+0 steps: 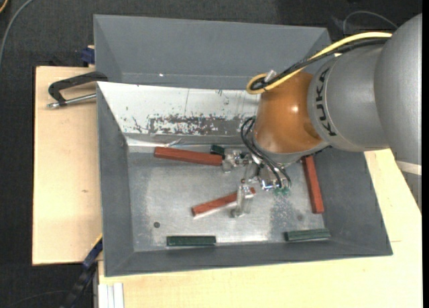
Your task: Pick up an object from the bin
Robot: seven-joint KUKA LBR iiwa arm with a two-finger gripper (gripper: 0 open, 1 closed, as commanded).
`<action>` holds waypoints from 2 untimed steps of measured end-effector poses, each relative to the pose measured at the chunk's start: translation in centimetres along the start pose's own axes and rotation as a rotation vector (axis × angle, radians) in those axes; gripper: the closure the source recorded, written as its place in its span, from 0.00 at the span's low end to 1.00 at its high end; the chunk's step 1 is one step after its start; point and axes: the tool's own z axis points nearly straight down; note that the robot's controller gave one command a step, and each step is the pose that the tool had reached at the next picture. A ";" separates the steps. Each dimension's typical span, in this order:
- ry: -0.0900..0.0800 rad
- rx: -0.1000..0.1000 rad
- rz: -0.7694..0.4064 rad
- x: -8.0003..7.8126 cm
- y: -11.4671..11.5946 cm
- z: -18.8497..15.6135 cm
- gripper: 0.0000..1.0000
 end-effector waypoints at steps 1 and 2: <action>0.003 0.003 0.004 0.1 -0.3 0.0 1.00; -0.005 0.003 -0.282 3.9 1.1 -21.9 1.00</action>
Offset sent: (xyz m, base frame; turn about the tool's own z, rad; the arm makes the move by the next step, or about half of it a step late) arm 0.0000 0.0000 0.0000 0.0000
